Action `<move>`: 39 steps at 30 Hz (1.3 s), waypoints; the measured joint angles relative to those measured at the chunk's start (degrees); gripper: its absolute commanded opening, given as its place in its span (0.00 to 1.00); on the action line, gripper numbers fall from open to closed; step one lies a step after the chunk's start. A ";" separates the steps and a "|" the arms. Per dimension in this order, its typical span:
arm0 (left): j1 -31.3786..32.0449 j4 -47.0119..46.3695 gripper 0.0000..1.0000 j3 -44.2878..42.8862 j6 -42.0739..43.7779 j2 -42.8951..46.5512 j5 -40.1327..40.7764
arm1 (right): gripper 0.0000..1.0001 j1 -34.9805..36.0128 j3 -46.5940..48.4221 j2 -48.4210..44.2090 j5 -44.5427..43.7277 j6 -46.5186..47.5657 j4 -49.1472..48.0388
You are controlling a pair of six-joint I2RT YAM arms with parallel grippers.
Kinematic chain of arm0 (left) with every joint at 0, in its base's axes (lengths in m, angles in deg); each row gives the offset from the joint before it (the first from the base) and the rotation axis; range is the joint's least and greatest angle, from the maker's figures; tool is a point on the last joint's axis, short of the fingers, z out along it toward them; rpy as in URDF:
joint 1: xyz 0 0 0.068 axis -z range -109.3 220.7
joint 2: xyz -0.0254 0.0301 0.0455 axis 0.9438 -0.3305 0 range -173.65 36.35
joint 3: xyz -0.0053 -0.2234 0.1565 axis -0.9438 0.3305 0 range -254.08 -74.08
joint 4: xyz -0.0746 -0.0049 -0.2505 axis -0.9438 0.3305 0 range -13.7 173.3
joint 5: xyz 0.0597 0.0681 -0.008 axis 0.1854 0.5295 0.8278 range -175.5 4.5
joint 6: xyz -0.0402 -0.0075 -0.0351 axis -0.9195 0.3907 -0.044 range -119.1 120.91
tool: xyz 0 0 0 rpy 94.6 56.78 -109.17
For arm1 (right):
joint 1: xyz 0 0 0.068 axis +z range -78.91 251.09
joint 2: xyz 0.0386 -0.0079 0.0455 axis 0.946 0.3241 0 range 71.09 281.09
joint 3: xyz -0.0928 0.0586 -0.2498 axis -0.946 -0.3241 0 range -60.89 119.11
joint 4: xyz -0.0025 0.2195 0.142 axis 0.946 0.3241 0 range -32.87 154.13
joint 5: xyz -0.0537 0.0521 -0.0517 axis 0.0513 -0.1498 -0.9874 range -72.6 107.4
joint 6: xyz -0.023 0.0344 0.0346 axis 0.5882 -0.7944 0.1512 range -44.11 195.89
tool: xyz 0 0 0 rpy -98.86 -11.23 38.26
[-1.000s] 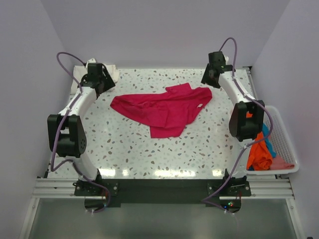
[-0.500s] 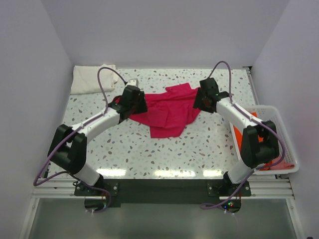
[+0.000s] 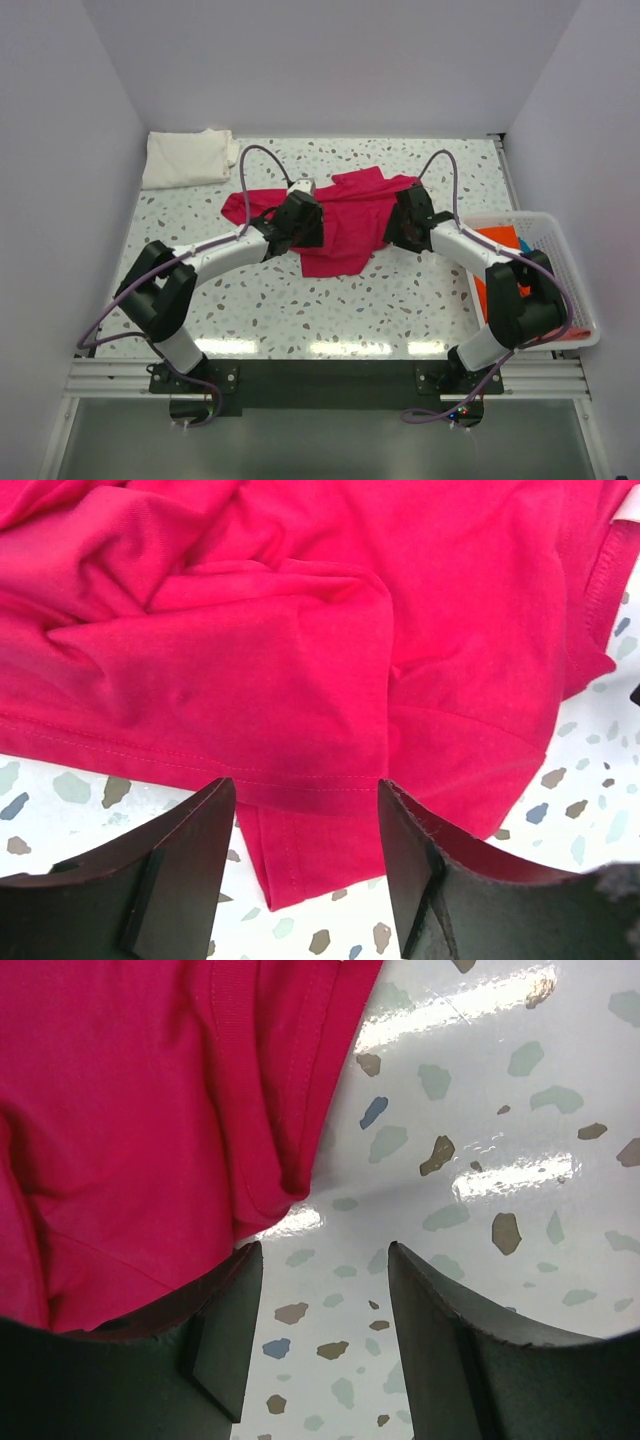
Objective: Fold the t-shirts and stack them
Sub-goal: Flatten the tshirt out
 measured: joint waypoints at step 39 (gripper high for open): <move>6.47 1.68 0.32 -9.18 5.11 -13.40 6.12 | 0.51 0.07 -0.59 8.13 1.20 -5.29 -8.07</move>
